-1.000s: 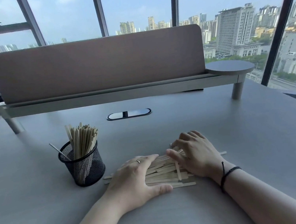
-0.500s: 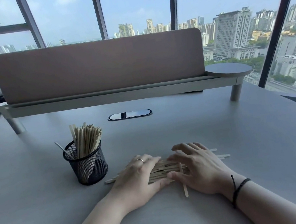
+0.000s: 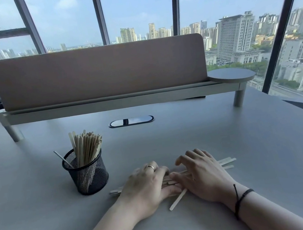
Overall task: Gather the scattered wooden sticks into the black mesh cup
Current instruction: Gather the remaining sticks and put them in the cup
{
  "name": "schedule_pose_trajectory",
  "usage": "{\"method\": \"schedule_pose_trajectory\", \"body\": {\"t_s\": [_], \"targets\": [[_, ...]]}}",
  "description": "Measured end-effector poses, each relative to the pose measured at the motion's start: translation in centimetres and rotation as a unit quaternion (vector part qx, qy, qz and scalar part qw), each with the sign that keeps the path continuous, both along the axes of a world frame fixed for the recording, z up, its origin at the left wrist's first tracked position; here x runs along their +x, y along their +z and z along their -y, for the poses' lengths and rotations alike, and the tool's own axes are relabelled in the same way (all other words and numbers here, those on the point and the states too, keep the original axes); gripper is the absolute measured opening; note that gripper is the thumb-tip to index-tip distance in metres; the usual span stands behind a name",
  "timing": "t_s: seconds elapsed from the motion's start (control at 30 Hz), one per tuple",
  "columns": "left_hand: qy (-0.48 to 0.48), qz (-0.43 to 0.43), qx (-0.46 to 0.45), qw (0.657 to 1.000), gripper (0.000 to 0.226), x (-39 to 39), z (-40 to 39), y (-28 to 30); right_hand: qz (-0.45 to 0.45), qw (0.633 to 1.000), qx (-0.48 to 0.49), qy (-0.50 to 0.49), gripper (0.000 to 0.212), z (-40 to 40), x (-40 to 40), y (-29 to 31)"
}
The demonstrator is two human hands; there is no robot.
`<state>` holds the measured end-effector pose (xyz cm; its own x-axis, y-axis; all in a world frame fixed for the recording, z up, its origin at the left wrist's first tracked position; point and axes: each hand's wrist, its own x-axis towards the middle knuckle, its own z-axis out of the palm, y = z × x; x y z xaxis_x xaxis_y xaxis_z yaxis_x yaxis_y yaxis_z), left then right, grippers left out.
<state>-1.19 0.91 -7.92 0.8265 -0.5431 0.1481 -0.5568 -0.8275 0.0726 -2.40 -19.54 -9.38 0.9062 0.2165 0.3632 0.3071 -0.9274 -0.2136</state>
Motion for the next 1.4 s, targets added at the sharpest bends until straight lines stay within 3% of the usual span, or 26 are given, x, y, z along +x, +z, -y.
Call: {"method": "schedule_pose_trajectory", "body": {"t_s": [0.1,0.27,0.33,0.43,0.47,0.63,0.9,1.07,1.27,1.4], "targets": [[0.018,-0.005,0.001,1.0,0.076,0.1,0.2,0.1,-0.013,0.999,0.032,0.003,0.057,0.1,0.1,0.2],[0.032,0.013,-0.026,0.999,0.043,0.3,0.3,0.0,-0.028,0.998,0.062,-0.002,0.06,0.5,0.2,0.3],[0.031,0.023,-0.031,0.999,0.047,0.4,0.1,-0.2,-0.03,0.998,0.061,0.002,0.067,0.6,0.3,0.2],[0.024,0.05,-0.039,0.998,0.081,0.5,-0.3,-0.4,-0.036,0.997,0.061,0.007,0.076,0.7,0.2,0.3],[0.024,0.062,-0.04,0.997,0.082,0.5,-0.4,-0.6,-0.038,0.997,0.06,0.008,0.077,0.7,0.3,0.3],[0.026,0.094,-0.065,0.993,0.049,0.9,-1.1,-1.1,-0.057,0.997,0.051,0.009,0.085,0.8,0.3,0.5],[0.01,0.164,-0.034,0.986,0.042,1.1,-1.4,-1.3,-0.07,0.995,0.064,0.013,0.085,0.7,0.1,1.0],[0.009,0.183,-0.069,0.981,0.045,1.0,-1.7,-1.0,-0.063,0.992,0.11,0.019,0.098,0.8,-0.1,1.2],[0.018,0.163,-0.154,0.974,0.075,1.8,-3.0,-0.7,-0.076,0.99,0.117,0.017,0.114,0.9,-0.1,1.2],[0.039,0.18,-0.171,0.968,0.065,1.8,-3.2,-0.6,-0.099,0.992,0.074,0.029,0.119,1.1,-0.2,1.5]]}}
